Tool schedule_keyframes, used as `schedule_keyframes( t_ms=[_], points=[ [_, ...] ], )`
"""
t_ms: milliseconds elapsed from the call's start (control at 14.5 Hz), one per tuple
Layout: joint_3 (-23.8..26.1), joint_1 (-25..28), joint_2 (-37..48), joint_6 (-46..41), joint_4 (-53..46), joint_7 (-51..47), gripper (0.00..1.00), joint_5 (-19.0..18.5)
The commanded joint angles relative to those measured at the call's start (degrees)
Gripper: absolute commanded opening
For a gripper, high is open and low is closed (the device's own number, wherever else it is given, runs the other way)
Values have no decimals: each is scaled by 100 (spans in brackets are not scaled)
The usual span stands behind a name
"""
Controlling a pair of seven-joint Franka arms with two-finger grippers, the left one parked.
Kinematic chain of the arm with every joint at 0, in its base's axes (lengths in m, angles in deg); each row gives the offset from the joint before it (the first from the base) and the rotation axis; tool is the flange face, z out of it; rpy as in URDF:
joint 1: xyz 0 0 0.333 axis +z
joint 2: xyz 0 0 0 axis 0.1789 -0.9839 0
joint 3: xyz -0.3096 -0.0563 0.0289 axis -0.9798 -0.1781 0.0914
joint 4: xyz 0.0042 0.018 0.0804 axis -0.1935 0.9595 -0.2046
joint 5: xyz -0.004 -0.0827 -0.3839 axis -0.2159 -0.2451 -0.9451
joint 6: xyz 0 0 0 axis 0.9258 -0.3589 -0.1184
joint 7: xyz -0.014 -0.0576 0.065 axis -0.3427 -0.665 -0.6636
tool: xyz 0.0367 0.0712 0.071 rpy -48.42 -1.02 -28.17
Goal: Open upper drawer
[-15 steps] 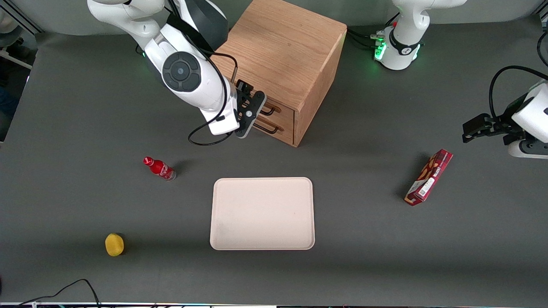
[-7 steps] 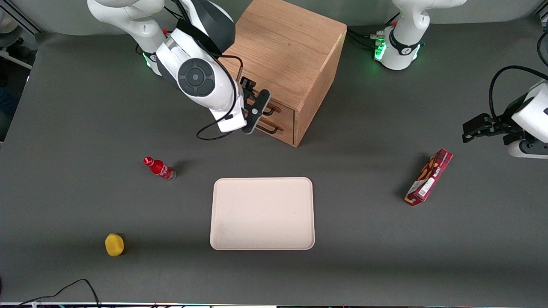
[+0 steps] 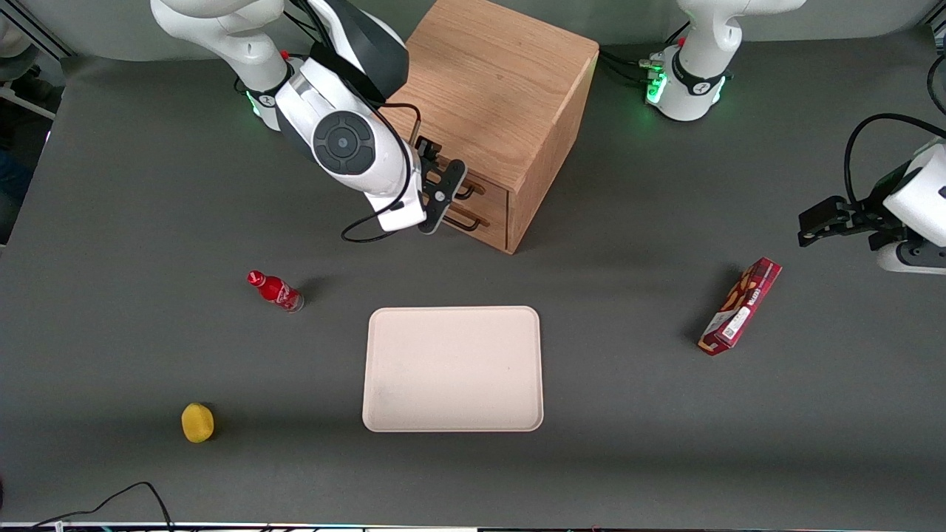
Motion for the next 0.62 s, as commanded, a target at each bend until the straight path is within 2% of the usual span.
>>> schedule_keyframes(
  t_ms=[0, 550],
  points=[
    [19, 20, -9, 175, 116, -115, 100, 113],
    [28, 38, -26, 404, 300, -133, 100, 121]
  ],
)
